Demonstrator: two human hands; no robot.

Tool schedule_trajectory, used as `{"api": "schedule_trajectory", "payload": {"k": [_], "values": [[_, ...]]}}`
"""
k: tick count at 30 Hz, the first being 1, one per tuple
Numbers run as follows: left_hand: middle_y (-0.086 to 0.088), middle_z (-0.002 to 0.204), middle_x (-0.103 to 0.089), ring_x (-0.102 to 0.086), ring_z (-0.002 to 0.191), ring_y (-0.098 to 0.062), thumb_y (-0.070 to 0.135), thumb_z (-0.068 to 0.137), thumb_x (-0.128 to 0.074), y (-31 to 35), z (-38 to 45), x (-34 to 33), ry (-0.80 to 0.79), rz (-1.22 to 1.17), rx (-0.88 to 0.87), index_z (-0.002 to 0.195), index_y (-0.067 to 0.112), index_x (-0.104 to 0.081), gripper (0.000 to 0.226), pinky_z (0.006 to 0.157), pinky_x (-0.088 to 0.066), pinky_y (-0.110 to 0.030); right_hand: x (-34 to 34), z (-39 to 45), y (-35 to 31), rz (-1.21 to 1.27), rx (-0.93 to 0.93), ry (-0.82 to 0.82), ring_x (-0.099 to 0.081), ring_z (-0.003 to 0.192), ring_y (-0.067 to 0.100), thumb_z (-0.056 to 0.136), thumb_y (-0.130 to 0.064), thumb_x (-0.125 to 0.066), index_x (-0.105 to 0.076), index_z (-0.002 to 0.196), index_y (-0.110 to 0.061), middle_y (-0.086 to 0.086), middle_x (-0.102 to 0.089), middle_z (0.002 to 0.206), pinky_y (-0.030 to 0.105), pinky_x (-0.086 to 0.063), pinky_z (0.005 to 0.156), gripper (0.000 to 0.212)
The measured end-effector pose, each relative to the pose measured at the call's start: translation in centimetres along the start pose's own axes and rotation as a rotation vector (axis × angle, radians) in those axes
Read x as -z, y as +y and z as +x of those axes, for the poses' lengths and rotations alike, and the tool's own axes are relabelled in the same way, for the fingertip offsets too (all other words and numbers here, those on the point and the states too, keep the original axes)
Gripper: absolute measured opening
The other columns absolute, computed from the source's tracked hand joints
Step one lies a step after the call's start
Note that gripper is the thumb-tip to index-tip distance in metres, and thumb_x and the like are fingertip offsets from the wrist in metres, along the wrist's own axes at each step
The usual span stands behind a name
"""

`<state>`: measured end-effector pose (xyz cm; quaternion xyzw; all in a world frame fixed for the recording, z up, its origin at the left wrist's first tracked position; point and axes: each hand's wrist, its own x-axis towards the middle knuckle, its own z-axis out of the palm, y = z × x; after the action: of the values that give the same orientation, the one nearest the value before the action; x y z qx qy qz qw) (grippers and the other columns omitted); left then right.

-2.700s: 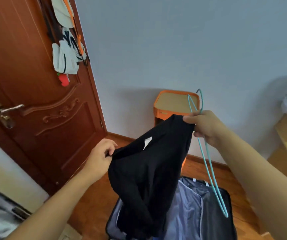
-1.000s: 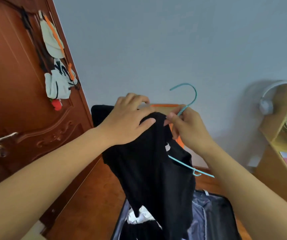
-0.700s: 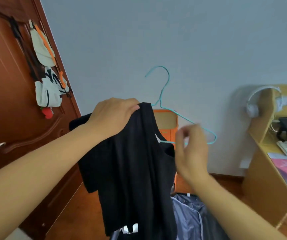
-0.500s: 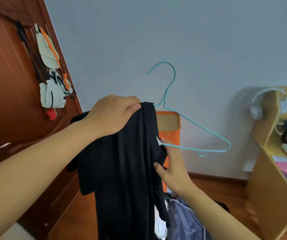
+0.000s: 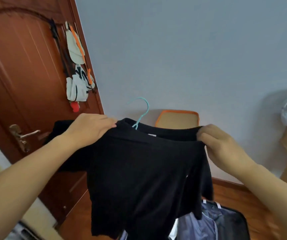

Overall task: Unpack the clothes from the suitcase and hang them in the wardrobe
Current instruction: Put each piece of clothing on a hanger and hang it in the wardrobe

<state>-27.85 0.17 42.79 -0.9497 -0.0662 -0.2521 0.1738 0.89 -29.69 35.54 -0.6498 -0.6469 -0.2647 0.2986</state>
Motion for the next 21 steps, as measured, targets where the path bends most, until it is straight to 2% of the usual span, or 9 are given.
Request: {"api": "schedule_trajectory", "payload": {"k": [2,4,5,7,9,13,16,19,21], "values": [[-0.003,0.096,-0.077,-0.074,0.085,-0.027,0.045,0.107,-0.035,1.4,0.3,-0.2,0.12,-0.049,0.104,0.113,0.013,-0.076,0.052,0.066,-0.059,-0.037,0.2,2.2,-1.7,0.167,-0.07,0.071,-0.054,0.113,0.03,0.085,0.007,-0.052,-0.062,0.105,-0.006,-0.003,-0.055,0.119,0.04,-0.048,0.093,0.027],[-0.002,0.11,-0.077,-0.072,0.099,-0.025,0.039,0.103,-0.047,2.6,1.0,0.6,0.198,-0.179,0.262,0.118,0.014,-0.075,0.041,0.084,-0.056,-0.037,-0.3,2.9,-1.5,0.195,-0.176,-0.035,-0.047,0.126,0.021,0.094,-0.026,-0.06,-0.053,0.129,-0.02,-0.016,-0.047,0.128,0.028,-0.038,0.103,0.036],[-0.001,0.112,-0.076,-0.071,0.102,-0.023,0.037,0.101,-0.049,3.1,1.4,1.0,0.22,-0.224,0.307,0.119,0.016,-0.074,0.038,0.087,-0.056,-0.037,-0.5,2.9,-0.9,0.127,-0.237,-0.14,-0.054,0.117,0.022,0.096,-0.048,-0.049,-0.053,0.124,-0.025,-0.016,-0.051,0.116,0.028,-0.041,0.094,0.037],[0.003,0.109,-0.077,-0.071,0.1,-0.022,0.038,0.101,-0.05,3.8,1.8,1.1,0.229,-0.238,0.306,0.118,0.02,-0.075,0.035,0.086,-0.058,-0.04,-0.5,2.8,-0.3,-0.035,-0.3,-0.34,-0.061,0.084,0.033,0.093,-0.07,-0.017,-0.048,0.091,-0.027,-0.01,-0.052,0.079,0.039,-0.044,0.071,0.053],[0.006,0.109,-0.076,-0.071,0.1,-0.02,0.04,0.101,-0.05,5.1,2.5,0.9,0.208,-0.261,0.286,0.118,0.023,-0.074,0.034,0.082,-0.059,-0.042,-0.7,3.4,-1.0,-0.063,-0.302,-0.339,-0.055,0.067,0.036,0.096,-0.062,-0.017,-0.035,0.079,-0.024,-0.007,-0.044,0.063,0.044,-0.044,0.063,0.046],[0.004,0.104,-0.076,-0.071,0.094,-0.021,0.044,0.102,-0.047,8.1,4.1,0.5,0.216,-0.215,0.192,0.116,0.023,-0.073,0.036,0.073,-0.059,-0.039,-0.2,5.5,-3.3,-0.032,-0.165,-0.075,-0.054,0.064,0.032,0.103,-0.04,-0.037,-0.042,0.083,-0.021,-0.001,-0.053,0.067,0.035,-0.028,0.056,0.029],[0.004,0.101,-0.069,-0.067,0.088,-0.023,0.046,0.105,-0.041,6.0,2.6,-0.3,0.223,-0.05,0.354,0.114,0.023,-0.067,0.035,0.066,-0.054,-0.04,1.7,5.5,-1.4,-0.062,-0.289,-0.014,-0.058,0.074,0.038,0.103,-0.037,-0.045,-0.055,0.091,-0.013,0.009,-0.064,0.075,0.035,-0.033,0.059,0.028],[-0.001,0.085,-0.062,-0.06,0.078,-0.021,0.047,0.105,-0.039,4.2,-0.4,-2.5,0.165,-0.377,0.614,0.095,0.015,-0.059,0.039,0.07,-0.05,-0.045,3.2,5.0,0.4,0.012,-0.318,-0.047,-0.054,0.067,0.033,0.101,-0.046,-0.038,-0.054,0.087,-0.011,0.004,-0.058,0.067,0.04,-0.042,0.06,0.04],[0.002,0.079,-0.061,-0.059,0.075,-0.017,0.052,0.1,-0.036,3.6,-1.8,-3.1,0.095,-0.44,0.594,0.09,0.018,-0.056,0.04,0.07,-0.049,-0.045,3.7,4.8,1.1,-0.011,-0.257,-0.062,-0.05,0.061,0.028,0.1,-0.052,-0.033,-0.049,0.08,-0.012,0.0,-0.052,0.061,0.041,-0.044,0.059,0.048]]}}
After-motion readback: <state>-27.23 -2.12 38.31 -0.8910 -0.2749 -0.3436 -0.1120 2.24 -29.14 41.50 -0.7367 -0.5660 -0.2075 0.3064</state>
